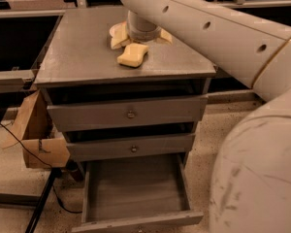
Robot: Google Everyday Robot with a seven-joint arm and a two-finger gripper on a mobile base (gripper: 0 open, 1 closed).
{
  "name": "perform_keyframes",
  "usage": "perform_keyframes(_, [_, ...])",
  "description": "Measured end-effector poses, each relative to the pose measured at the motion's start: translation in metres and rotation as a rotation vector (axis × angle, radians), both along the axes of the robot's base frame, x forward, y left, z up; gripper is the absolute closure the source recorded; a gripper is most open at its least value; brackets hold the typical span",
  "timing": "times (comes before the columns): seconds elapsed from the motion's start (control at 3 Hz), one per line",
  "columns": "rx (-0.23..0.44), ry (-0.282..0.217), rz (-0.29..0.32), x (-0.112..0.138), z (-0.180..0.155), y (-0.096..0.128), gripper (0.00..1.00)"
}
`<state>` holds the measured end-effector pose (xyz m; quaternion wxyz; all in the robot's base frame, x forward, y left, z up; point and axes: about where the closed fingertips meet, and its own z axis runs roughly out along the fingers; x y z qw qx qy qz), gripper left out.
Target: Place sponge into bottom drawer
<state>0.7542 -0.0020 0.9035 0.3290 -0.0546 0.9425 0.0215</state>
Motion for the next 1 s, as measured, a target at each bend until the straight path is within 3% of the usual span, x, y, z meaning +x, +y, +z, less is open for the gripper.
perform_keyframes(1.0, [0.019,0.044,0.043,0.013,-0.027,0.03,0.0])
